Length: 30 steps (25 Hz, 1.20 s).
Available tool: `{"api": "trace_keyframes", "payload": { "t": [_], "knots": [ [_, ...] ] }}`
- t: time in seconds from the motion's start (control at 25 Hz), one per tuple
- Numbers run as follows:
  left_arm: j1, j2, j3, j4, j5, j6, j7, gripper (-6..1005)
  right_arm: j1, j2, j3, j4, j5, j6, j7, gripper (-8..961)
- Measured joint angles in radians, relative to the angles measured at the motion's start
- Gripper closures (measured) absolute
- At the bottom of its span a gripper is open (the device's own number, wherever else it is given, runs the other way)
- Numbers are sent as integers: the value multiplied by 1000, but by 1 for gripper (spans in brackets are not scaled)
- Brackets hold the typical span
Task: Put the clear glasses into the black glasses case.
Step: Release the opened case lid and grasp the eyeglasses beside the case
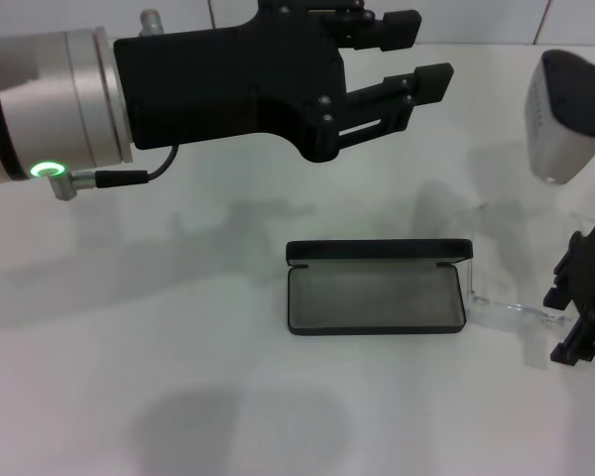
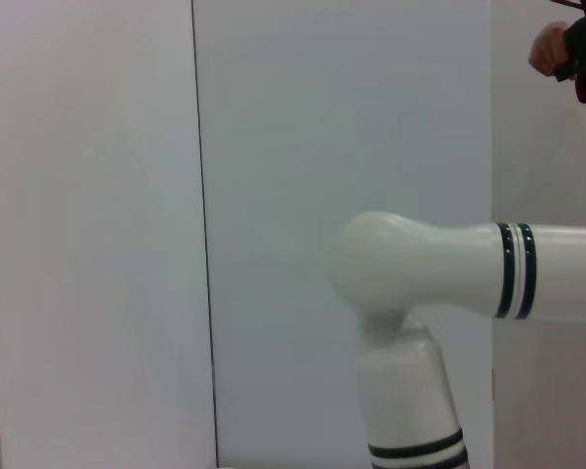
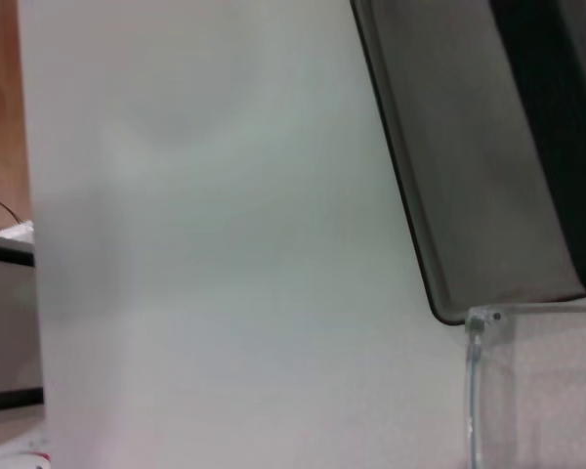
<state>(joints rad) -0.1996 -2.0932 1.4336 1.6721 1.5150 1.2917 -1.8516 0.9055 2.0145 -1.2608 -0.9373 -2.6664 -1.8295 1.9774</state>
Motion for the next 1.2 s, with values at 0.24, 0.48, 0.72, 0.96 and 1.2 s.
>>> {"api": "trace_keyframes", "payload": {
  "t": [0.24, 0.48, 0.72, 0.96, 1.2],
  "knots": [
    [1, 1, 1, -2, -1, 0, 3, 608, -6, 6, -25, 5, 3, 34, 15, 241],
    [2, 1, 1, -2, -1, 0, 4, 617, -23, 6, -34, 2, 5, 53, 8, 347],
    [2, 1, 1, -2, 2, 0, 5, 626, -39, 4, -39, -8, 9, 67, 6, 600],
    [5, 1, 1, -2, 2, 0, 5, 636, -53, 0, -29, -34, 11, 55, 8, 773],
    [17, 1, -5, -3, -1, 0, 4, 645, -145, -1, 27, -255, 13, -57, 22, 823]
  ]
}}
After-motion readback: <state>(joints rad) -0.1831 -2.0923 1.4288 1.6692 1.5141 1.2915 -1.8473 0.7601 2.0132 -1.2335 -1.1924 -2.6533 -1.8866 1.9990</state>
